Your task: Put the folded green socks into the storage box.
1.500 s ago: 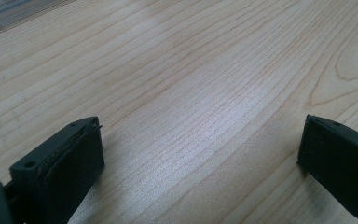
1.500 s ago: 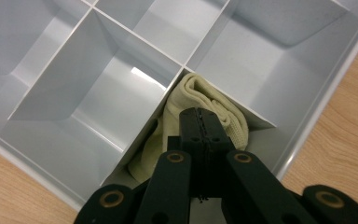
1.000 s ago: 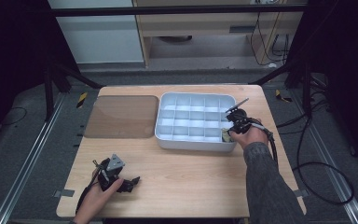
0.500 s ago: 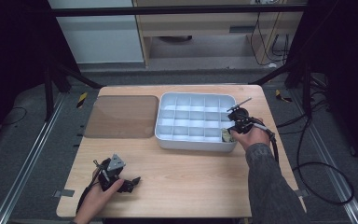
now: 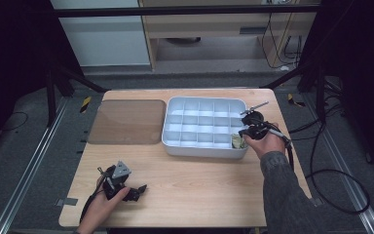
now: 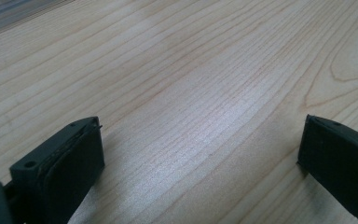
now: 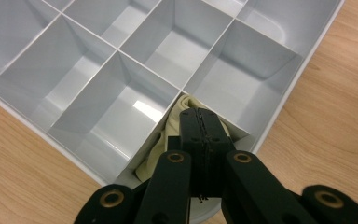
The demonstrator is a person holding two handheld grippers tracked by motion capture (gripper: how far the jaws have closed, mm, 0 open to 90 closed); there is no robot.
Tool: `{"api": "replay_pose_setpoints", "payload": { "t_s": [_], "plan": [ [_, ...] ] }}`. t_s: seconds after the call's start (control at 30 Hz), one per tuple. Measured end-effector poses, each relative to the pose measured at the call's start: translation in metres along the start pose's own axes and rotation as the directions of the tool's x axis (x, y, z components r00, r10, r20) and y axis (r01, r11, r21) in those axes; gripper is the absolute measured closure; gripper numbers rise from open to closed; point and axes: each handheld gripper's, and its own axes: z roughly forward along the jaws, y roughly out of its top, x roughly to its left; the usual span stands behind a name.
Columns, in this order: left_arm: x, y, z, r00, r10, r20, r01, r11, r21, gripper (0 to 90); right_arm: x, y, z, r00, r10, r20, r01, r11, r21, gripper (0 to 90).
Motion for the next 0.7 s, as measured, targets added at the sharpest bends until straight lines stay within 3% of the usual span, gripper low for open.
{"api": "replay_pose_setpoints", "payload": {
  "t_s": [0.33, 0.7],
  "plan": [
    [0.0, 0.0, 0.0, 1.0, 0.001, 0.0, -0.001, 1.0, 0.0, 0.0, -0.002, 0.0, -0.006, 0.9999, 0.001, -0.011, -0.001, 1.0, -0.027, 90.0],
    [0.0, 0.0, 0.0, 1.0, 0.005, 0.001, -0.005, 1.0, 0.003, 0.0, 0.003, -0.001, -0.014, 1.0, 0.005, -0.007, -0.006, 0.997, -0.08, 77.3]
  ]
}}
